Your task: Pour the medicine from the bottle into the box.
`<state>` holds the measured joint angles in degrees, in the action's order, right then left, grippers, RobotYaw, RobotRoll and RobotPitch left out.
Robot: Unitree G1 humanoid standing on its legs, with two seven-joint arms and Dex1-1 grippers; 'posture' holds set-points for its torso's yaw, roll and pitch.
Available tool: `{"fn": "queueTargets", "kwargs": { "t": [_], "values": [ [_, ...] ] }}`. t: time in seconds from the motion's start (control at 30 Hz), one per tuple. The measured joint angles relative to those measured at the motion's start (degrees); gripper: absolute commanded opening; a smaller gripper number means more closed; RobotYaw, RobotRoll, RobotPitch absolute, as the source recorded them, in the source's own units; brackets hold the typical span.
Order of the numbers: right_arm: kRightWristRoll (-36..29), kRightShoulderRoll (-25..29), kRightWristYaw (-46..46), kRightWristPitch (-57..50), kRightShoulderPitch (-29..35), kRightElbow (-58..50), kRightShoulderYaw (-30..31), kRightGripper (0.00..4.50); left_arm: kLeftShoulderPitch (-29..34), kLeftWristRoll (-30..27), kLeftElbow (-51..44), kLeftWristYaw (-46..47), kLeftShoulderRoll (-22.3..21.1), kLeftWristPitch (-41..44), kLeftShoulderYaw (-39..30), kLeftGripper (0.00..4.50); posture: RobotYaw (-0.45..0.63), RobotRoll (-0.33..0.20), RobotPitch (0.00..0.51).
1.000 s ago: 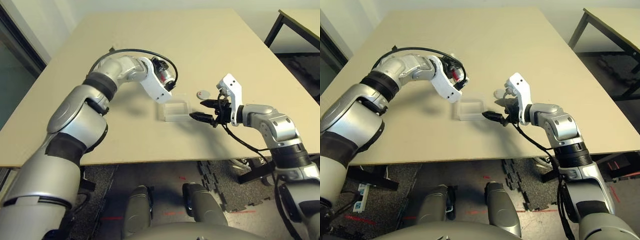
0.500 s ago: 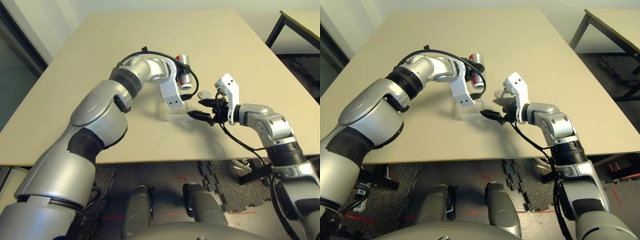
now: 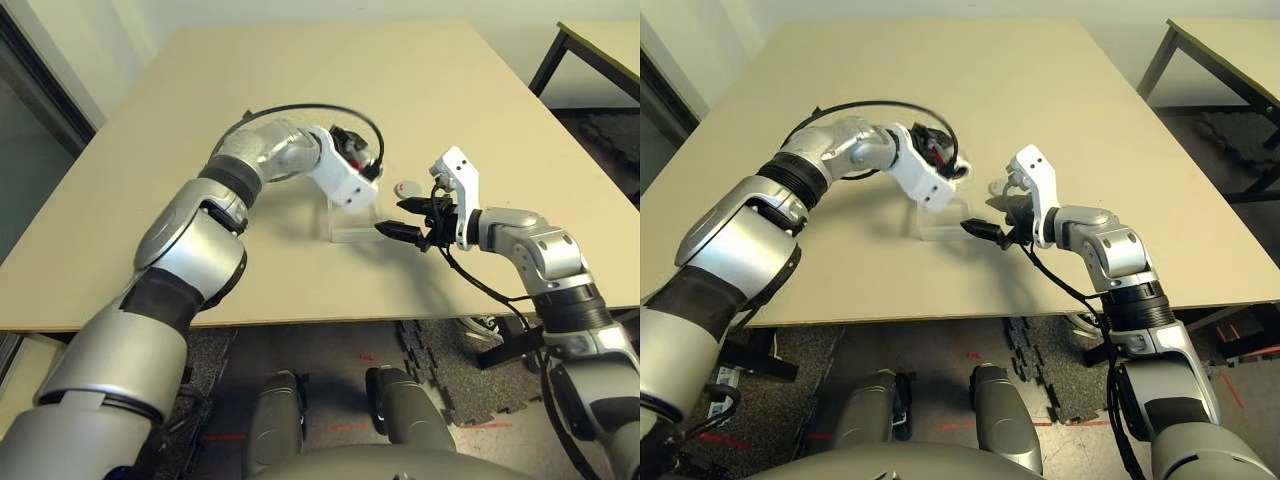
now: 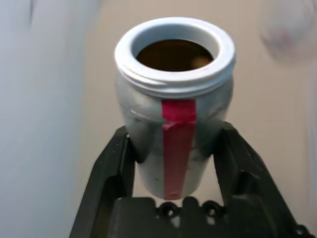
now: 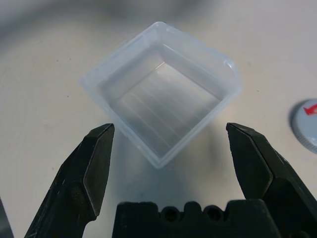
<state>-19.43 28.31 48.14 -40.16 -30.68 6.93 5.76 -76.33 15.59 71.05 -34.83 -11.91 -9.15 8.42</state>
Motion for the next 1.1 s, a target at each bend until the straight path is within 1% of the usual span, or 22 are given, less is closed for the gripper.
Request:
{"fn": "queueTargets", "kwargs": {
  "t": [0.07, 0.2, 0.3, 0.4, 0.6, 0.9, 1.0, 1.1],
  "values": [
    [0.0, 0.7, 0.0, 0.0, 0.4, 0.0, -0.1, 4.50, 1.5, -5.8, 0.0, 2.6, -0.2, 5.0, -6.5, 2.40, -0.16, 0.000, 0.068],
    [0.0, 1.5, 0.3, -0.4, 0.4, -0.1, -0.1, 4.50, 8.7, -15.9, 0.0, 11.7, -0.1, 11.6, -18.3, 2.40, -0.16, 0.000, 0.070],
    [0.0, 1.6, 0.4, -0.7, 0.4, -0.2, -0.1, 4.50, 13.6, -20.8, 0.3, 16.9, 0.0, 14.8, -23.8, 2.40, -0.16, 0.000, 0.070],
    [0.0, 1.6, 0.4, -0.9, 0.4, -0.2, -0.1, 4.50, 16.8, -22.8, -0.3, 19.0, 0.7, 14.6, -25.6, 2.40, -0.17, 0.000, 0.069],
    [-0.1, 1.5, 0.2, -1.1, 0.7, -1.1, -0.1, 4.50, 18.3, -23.3, -1.3, 20.9, 1.5, 12.3, -25.2, 2.40, -0.17, 0.000, 0.069],
    [-0.1, 1.4, -0.3, -1.6, 1.7, -1.9, -0.2, 4.50, 18.5, -19.9, -0.9, 23.5, 1.1, 10.2, -20.5, 2.40, -0.17, 0.000, 0.072],
    [-0.1, 1.4, -0.5, -1.6, 1.7, -2.0, -0.2, 4.50, 18.4, -18.7, -0.4, 24.9, -0.9, 8.8, -19.6, 2.40, -0.17, 0.000, 0.075],
    [-0.1, 1.4, -0.5, -1.7, 1.8, -2.0, -0.3, 4.50, 15.6, -13.2, 0.0, 25.0, -4.0, 4.7, -14.1, 2.40, -0.16, 0.000, 0.074]
  ]
}}
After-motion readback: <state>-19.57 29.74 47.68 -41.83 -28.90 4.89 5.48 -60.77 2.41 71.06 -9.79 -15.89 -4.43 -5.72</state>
